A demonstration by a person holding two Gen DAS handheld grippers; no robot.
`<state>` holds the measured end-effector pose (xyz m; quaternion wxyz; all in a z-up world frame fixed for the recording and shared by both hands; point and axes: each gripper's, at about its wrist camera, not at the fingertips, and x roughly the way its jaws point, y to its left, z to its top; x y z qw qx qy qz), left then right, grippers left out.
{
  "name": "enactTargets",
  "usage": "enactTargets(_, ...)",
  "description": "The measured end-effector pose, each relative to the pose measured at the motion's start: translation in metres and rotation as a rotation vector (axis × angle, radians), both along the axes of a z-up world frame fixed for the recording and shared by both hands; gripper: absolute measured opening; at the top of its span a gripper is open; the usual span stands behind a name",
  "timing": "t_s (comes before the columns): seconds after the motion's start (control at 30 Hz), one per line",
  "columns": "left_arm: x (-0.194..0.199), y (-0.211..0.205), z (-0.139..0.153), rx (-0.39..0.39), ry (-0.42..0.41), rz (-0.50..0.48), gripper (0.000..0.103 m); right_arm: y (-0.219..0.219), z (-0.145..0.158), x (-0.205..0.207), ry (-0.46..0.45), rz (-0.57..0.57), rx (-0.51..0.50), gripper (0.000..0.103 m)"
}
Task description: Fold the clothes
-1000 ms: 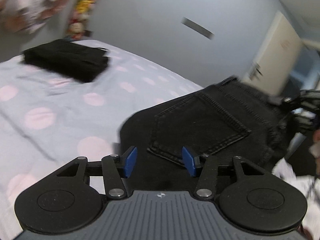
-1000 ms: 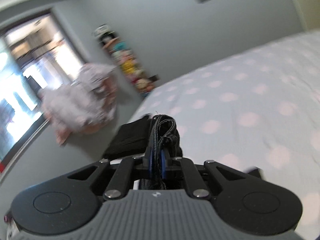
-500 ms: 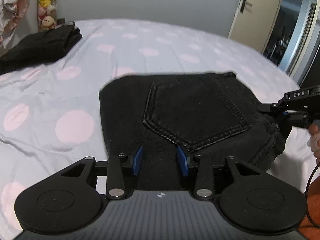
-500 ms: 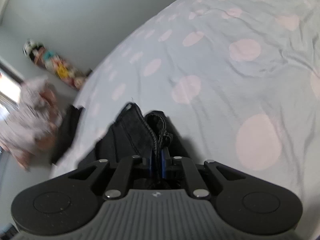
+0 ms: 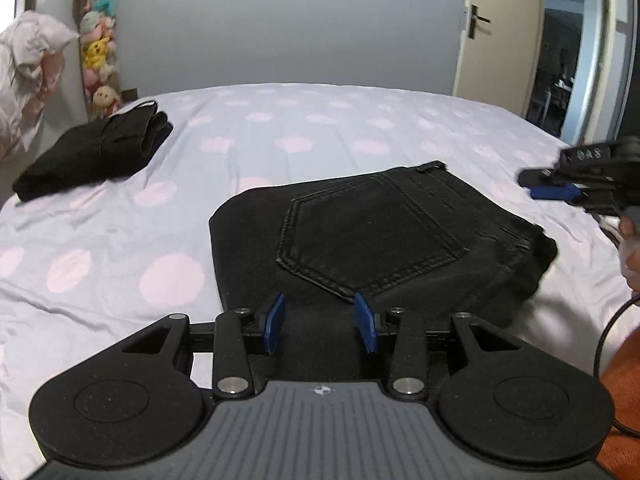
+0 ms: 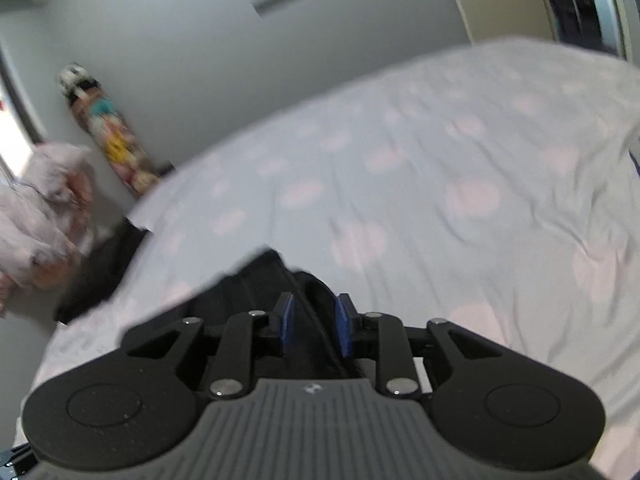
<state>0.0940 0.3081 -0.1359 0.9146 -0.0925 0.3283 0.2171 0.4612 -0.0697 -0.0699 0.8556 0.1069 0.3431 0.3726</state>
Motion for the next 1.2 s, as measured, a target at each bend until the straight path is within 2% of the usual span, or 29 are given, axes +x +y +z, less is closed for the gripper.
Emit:
enactTargets(0.07,-0.001,-0.004,0.003,-0.002,0.016,-0.016,0.045,0.006,0.000,-0.007,0.007,0.056,-0.014,0.026)
enactTargets(0.17,-0.001,-0.006,0.003,-0.023,0.047,-0.038,0.044,0.020,-0.006,-0.016,0.015,0.107,-0.113,0.026)
enactTargets(0.23,0.000,-0.007,-0.003,-0.041,0.082,-0.045,0.044,0.029,-0.012,-0.018,0.023,0.122,-0.195,0.025)
enactTargets(0.3,0.003,-0.006,-0.009,-0.061,0.117,-0.050,0.044,0.034,-0.019,-0.014,0.050,0.118,-0.242,0.019)
enactTargets(0.37,0.006,-0.004,-0.017,-0.081,0.152,-0.054,0.044,0.037,-0.025,-0.011,0.079,0.111,-0.273,0.017)
enactTargets(0.5,0.018,-0.009,-0.033,-0.055,0.247,-0.079,0.045,0.039,-0.034,-0.006,0.122,0.098,-0.302,0.017)
enactTargets(0.6,0.023,-0.012,-0.039,-0.017,0.278,-0.091,0.046,0.043,-0.036,-0.007,0.121,0.101,-0.339,0.017)
enactTargets(0.73,0.014,-0.008,-0.033,-0.037,0.224,-0.075,0.046,0.045,-0.034,-0.011,0.092,0.100,-0.357,0.017)
enactTargets(0.9,-0.001,0.000,-0.011,-0.035,0.075,-0.033,0.046,0.022,-0.022,-0.012,0.091,0.060,-0.212,0.019)
enactTargets(0.93,-0.004,0.004,-0.007,-0.039,0.036,-0.016,0.046,0.018,-0.019,-0.013,0.078,0.052,-0.184,0.022)
enactTargets(1.03,-0.009,0.019,0.003,-0.052,-0.067,0.045,0.050,0.011,-0.010,-0.018,0.021,0.034,-0.105,0.022)
enactTargets(1.2,0.005,0.054,0.005,-0.067,-0.121,0.129,0.050,0.028,-0.004,-0.025,-0.089,0.037,-0.091,0.024)
